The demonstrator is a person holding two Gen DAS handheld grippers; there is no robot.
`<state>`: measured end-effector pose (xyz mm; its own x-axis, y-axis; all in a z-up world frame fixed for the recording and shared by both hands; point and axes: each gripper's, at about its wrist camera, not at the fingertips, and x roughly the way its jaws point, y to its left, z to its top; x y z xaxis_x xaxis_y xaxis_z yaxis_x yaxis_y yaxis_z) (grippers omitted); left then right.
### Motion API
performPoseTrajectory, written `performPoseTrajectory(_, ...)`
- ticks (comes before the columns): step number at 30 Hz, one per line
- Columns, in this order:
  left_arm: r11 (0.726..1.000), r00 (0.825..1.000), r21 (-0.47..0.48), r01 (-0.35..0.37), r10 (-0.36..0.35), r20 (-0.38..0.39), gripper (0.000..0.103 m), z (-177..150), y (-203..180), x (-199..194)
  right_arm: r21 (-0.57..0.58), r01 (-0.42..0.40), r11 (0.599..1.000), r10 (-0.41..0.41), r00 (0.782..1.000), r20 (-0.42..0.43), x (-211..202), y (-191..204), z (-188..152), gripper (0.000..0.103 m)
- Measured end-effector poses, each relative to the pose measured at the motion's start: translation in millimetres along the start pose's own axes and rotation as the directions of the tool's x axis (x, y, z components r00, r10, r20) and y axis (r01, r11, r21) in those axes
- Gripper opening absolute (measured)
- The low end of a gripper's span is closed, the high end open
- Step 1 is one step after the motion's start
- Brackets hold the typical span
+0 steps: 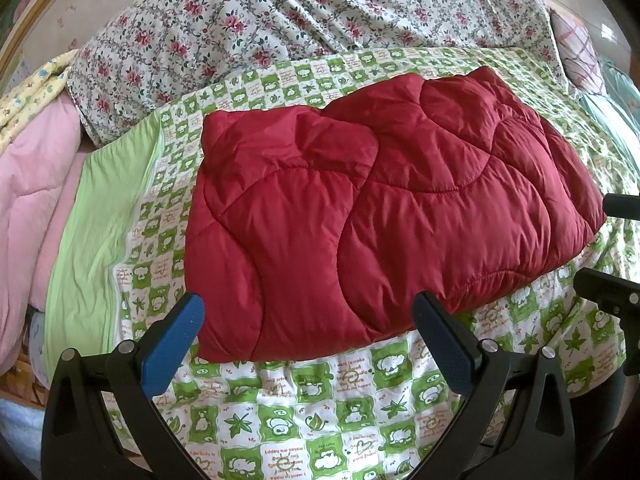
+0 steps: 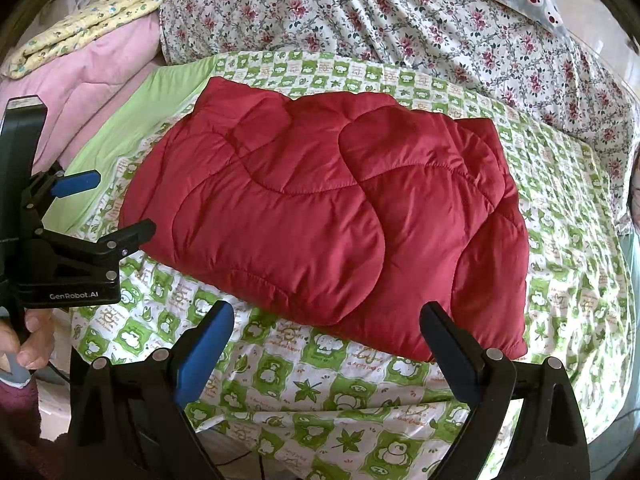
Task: Fold large clothes
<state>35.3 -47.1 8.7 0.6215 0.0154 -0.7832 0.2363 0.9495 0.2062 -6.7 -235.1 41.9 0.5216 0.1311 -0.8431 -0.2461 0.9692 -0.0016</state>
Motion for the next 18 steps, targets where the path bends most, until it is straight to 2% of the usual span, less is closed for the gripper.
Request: performPoseTrajectory(18, 1.0, 1.0, 0.002, -0.002, 0.002, 0.0, 0.103, 0.7, 1.5, -0.3, 0.004, -0.001, 1.0, 0.001, 1.0, -0.002, -1.1, -1.5, 0.5, 0.095)
